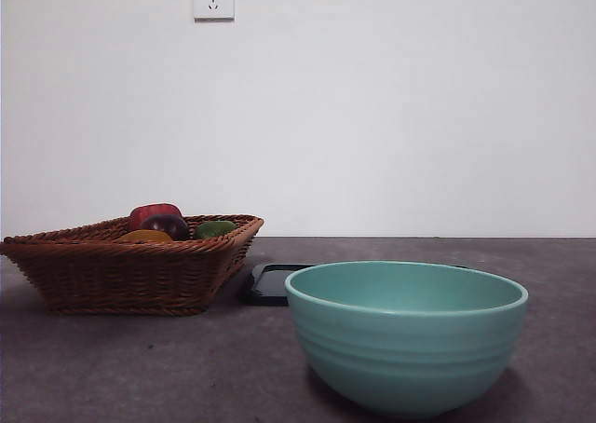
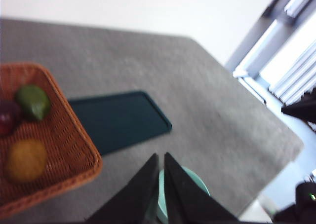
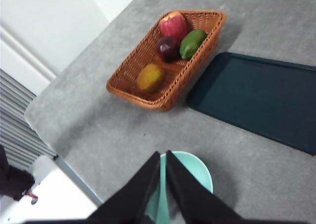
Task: Pick up the wifruite, put it on the bowl, pick up the plate, put it on desk
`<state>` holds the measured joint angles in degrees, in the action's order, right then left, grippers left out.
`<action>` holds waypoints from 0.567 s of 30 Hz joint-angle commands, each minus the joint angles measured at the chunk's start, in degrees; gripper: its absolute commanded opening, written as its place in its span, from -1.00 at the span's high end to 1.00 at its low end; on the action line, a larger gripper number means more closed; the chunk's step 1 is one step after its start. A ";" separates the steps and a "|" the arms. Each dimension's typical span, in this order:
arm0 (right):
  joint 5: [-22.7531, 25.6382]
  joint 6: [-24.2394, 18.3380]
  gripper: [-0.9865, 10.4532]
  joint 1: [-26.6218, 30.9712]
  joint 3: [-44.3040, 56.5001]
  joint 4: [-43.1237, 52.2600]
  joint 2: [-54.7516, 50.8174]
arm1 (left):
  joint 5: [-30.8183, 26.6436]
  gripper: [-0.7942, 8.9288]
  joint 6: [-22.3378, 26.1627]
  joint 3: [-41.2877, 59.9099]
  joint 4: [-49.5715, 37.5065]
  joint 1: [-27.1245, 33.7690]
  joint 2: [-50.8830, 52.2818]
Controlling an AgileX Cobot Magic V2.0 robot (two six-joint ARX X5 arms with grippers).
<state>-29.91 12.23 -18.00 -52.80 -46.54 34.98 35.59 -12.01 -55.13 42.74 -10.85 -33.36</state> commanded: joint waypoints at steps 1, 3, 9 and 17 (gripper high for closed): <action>-0.07 -2.62 0.81 -0.37 -1.88 -0.76 0.13 | 0.28 0.81 3.72 -3.13 3.58 -0.98 -2.80; -0.09 -3.41 0.81 -0.37 -2.25 -0.96 0.09 | 0.48 0.81 3.82 -4.17 5.18 -1.77 -4.35; 0.37 -5.09 0.81 -0.35 -2.40 -0.79 -0.76 | 0.48 0.80 5.35 -4.50 5.62 -2.93 -5.57; 0.37 -5.20 0.81 -0.35 -2.40 -0.90 -0.70 | 0.48 0.70 6.86 -4.50 5.68 -2.93 -5.55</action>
<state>-29.76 7.73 -18.02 -54.06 -47.68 34.11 35.83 -6.46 -58.35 48.71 -13.54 -38.65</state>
